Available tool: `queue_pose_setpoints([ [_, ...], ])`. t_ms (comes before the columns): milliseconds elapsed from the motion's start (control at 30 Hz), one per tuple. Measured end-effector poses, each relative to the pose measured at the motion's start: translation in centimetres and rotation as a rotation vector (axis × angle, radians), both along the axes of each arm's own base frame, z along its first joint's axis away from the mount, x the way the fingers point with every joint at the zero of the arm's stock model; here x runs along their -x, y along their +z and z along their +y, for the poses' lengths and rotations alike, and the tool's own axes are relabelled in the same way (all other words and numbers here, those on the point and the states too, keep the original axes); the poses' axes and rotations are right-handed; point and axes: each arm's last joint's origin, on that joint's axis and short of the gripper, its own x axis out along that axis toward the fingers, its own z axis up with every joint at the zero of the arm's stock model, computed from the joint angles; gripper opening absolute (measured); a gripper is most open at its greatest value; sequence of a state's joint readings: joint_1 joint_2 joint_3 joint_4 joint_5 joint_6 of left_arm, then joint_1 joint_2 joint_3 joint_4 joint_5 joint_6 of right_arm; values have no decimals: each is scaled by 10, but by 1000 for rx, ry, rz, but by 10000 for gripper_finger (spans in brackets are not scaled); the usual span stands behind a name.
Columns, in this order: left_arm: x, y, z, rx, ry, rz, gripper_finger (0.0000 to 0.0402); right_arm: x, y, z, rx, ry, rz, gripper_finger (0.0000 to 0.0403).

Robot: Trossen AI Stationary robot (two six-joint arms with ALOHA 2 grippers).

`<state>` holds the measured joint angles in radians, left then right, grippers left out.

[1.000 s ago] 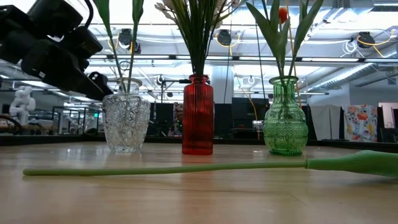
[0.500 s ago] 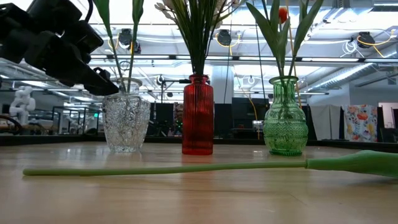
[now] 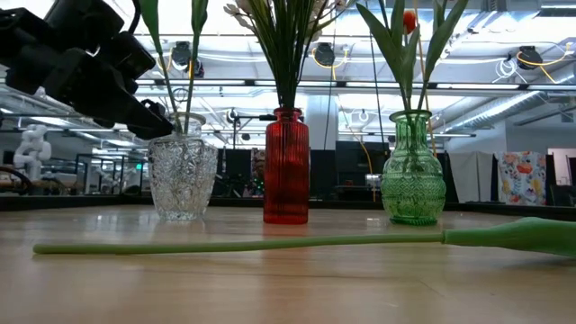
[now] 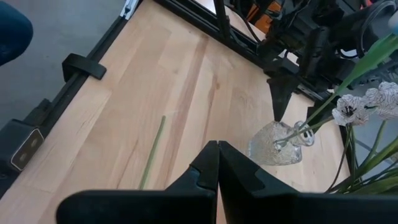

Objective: Sort flowers into vase by color
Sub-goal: Adjust the transparent vase

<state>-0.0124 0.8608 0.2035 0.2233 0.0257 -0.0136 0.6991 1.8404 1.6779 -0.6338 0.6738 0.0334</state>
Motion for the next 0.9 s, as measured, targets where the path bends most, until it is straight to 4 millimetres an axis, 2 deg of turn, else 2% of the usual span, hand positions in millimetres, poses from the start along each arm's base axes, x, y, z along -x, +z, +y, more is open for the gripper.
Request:
queue_pose_setpoints([
  [900,-6,-10,0,1,10,49,400,0,0,0,2,-1,5,0],
])
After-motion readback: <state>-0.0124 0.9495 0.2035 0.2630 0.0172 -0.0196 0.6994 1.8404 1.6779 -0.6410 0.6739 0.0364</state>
